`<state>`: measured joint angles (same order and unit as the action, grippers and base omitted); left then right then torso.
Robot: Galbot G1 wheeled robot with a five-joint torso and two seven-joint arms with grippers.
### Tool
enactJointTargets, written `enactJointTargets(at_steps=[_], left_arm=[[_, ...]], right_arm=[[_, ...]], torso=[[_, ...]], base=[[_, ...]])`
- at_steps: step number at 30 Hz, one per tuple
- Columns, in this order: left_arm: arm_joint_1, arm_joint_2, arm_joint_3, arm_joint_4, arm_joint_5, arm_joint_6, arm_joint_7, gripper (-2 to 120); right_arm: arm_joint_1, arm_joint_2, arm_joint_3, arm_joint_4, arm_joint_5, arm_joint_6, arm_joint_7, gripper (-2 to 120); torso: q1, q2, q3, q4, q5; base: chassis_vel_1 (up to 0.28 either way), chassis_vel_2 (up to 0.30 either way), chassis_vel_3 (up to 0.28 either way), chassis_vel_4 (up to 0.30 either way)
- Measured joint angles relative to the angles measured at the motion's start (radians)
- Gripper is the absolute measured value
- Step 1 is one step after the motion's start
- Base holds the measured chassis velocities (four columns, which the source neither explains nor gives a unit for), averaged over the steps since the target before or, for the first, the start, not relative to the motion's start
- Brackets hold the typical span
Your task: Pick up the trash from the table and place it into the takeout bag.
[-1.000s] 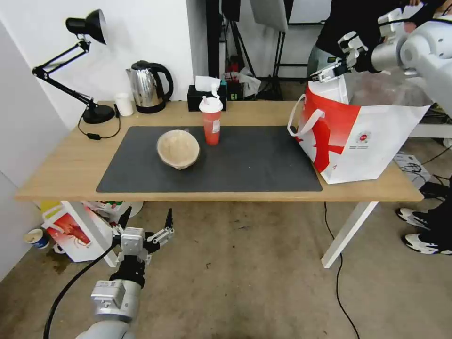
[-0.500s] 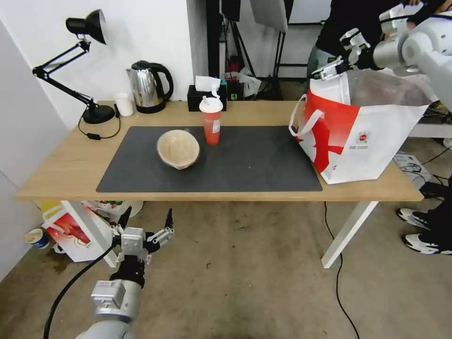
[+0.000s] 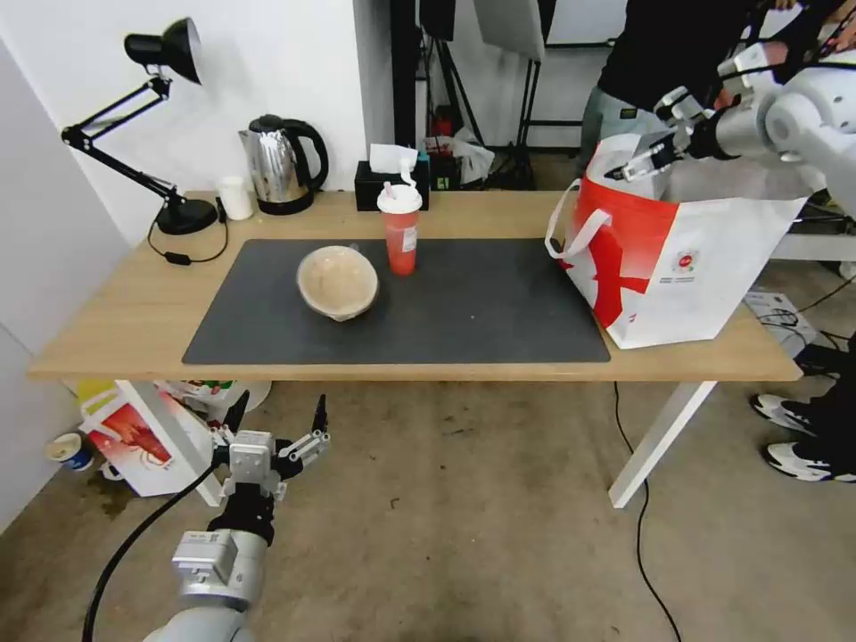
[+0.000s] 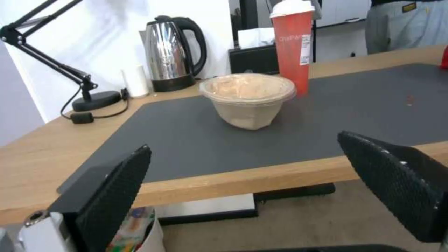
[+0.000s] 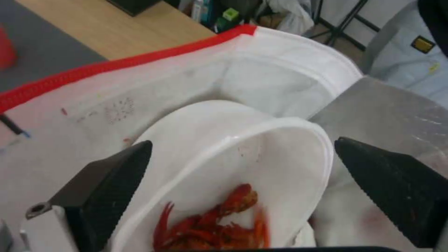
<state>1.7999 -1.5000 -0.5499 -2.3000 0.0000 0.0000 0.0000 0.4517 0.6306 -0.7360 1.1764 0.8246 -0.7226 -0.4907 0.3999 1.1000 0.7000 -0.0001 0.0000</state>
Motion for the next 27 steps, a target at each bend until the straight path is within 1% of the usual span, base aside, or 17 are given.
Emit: enactJointTargets(at_steps=[10, 17, 20, 23, 25, 27], left_arm=[[0.0, 0.0, 0.0, 0.0, 0.0, 0.0, 0.0, 100], [0.0, 0.0, 0.0, 0.0, 0.0, 0.0, 0.0, 100], [0.0, 0.0, 0.0, 0.0, 0.0, 0.0, 0.0, 100], [0.0, 0.0, 0.0, 0.0, 0.0, 0.0, 0.0, 100], [0.0, 0.0, 0.0, 0.0, 0.0, 0.0, 0.0, 100], [0.0, 0.0, 0.0, 0.0, 0.0, 0.0, 0.0, 100]], right_arm=[[0.06, 0.006, -0.049, 0.002, -0.011, 0.0, -0.002, 100], [0.083, 0.01, -0.054, -0.001, -0.009, -0.001, 0.001, 100], [0.085, 0.013, -0.033, -0.004, 0.001, -0.001, 0.009, 100], [0.089, 0.023, 0.02, -0.02, 0.025, 0.0, 0.018, 100], [0.09, 0.024, 0.025, -0.023, 0.03, 0.0, 0.019, 100], [0.096, 0.025, 0.058, -0.028, 0.048, 0.0, 0.023, 100]], torso=[[0.0, 0.0, 0.0, 0.0002, 0.0], [0.0, 0.0, 0.0, 0.0001, 0.0], [0.0, 0.0, 0.0, 0.0001, 0.0004], [0.0, 0.0, 0.0, 0.0002, 0.0], [0.0, 0.0, 0.0, 0.0001, -0.0001], [0.0, 0.0, 0.0, 0.0001, -0.0001]], base=[[0.0, 0.0, 0.0, 0.0], [0.0, 0.0, 0.0, 0.0], [0.0, 0.0, 0.0, 0.0], [0.0, 0.0, 0.0, 0.0], [0.0, 0.0, 0.0, 0.0], [0.0, 0.0, 0.0, 0.0]])
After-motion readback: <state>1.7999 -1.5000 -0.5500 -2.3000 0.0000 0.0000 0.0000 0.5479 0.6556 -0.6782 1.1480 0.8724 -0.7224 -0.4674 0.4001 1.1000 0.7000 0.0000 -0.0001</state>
